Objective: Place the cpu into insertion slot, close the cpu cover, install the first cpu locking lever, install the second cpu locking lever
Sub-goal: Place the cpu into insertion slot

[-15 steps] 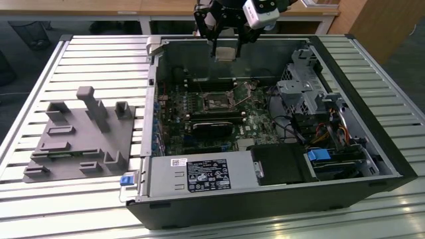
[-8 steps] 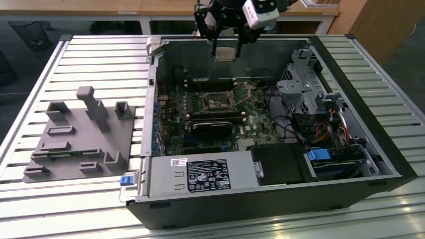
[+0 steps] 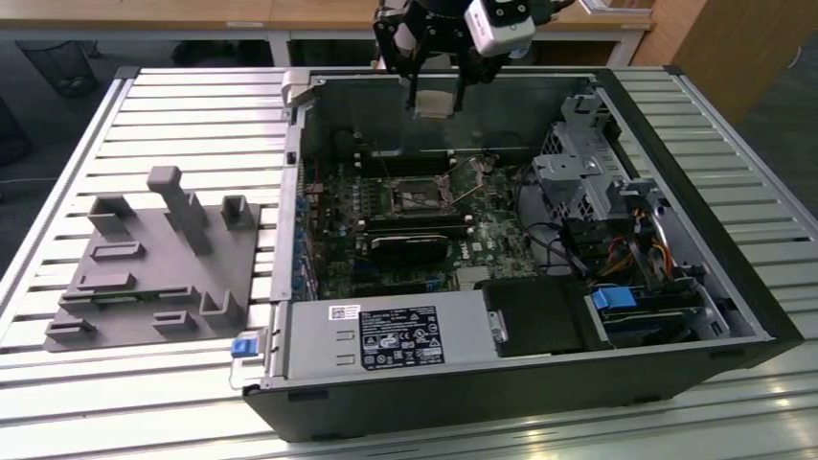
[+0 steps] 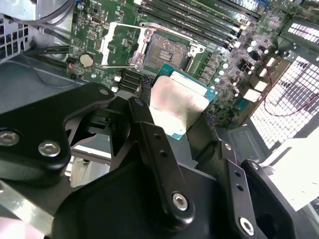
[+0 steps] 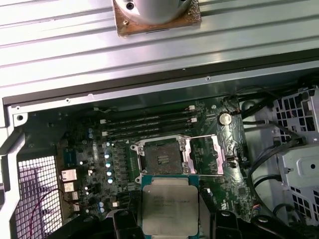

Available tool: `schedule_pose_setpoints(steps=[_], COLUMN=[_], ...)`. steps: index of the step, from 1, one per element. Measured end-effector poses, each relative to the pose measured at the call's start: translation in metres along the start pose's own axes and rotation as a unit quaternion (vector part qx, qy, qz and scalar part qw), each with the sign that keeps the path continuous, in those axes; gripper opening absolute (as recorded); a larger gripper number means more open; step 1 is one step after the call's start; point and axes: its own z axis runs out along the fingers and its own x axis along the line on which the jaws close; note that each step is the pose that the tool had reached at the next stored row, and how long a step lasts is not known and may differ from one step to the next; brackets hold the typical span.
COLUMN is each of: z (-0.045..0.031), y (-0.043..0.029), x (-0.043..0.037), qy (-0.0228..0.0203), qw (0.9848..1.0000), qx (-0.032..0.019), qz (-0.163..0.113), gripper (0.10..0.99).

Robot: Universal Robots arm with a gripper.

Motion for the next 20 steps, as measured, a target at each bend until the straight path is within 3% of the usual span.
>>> schedule_pose_setpoints(steps=[5,10,13,14,20], z=[0.0007,0.0013,0.0016,0.0018,0.0022], y=[0.0000,-0.0001,-0.0001,-0.0001,-0.0002], x=[0.0000,0.0000,0.0000,-0.0001,-0.0001], qy=[-0.0032,-0.0066,-0.0084,-0.0097,-0.0131], qw=[0.9994,0.9973,0.9956,0.9941,0.9892], qx=[-0.0007,-0.0014,-0.0018,-0.0020,-0.0028], qz=[0.035,0.073,0.094,0.108,0.146], gripper=[0.537,0.537,0.537,0.537,0.537])
